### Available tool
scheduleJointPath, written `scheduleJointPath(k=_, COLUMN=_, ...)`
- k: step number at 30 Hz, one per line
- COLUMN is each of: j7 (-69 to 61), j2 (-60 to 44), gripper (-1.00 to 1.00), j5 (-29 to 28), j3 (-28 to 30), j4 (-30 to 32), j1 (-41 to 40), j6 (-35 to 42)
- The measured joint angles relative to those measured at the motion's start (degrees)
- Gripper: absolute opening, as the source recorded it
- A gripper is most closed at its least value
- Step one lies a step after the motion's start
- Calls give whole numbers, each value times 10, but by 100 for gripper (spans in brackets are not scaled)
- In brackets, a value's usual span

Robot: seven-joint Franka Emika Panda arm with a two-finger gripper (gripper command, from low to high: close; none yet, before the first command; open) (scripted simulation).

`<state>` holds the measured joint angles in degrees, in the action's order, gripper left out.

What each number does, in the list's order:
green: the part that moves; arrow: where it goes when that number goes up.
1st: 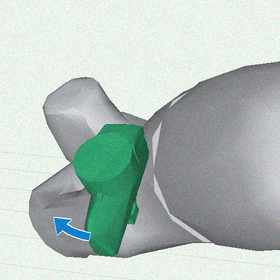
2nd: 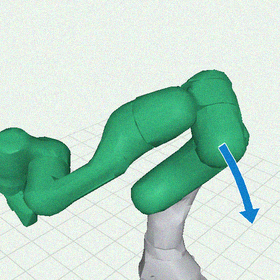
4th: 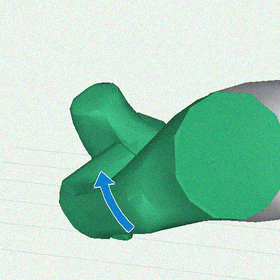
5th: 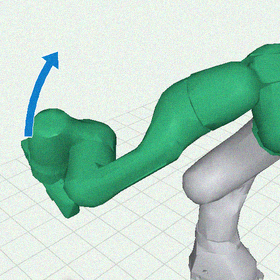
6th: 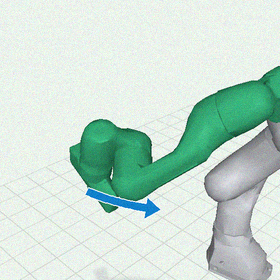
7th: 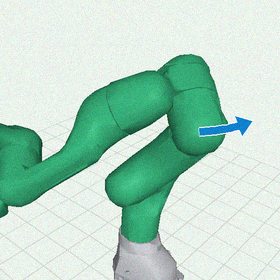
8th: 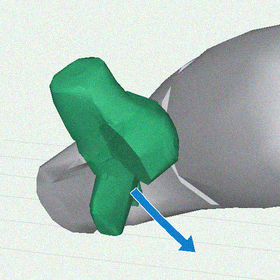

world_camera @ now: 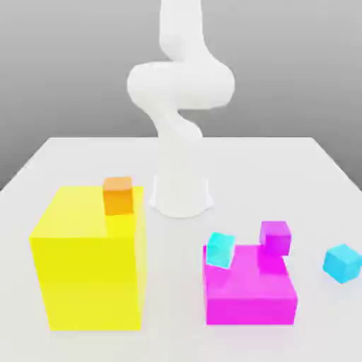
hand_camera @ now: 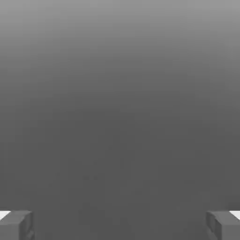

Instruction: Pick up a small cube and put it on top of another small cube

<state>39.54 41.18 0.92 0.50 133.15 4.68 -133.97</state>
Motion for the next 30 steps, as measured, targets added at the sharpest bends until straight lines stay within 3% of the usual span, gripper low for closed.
scheduleJointPath(k=8, j7=-207, j2=-151, gripper=0, j5=33, j3=1, j4=44, j1=140, j6=-70)
scheduleJointPath(k=18, j7=-445, j2=-336, gripper=0, j5=55, j3=-50, j4=99, j1=264, j6=-157)
scheduleJointPath(k=26, j7=-570, j2=-482, gripper=0, j5=-21, j3=-92, j4=143, j1=353, j6=-228)
scheduleJointPath(k=30, j7=-567, j2=-562, gripper=0, j5=-71, j3=-77, j4=141, j1=379, j6=-282)
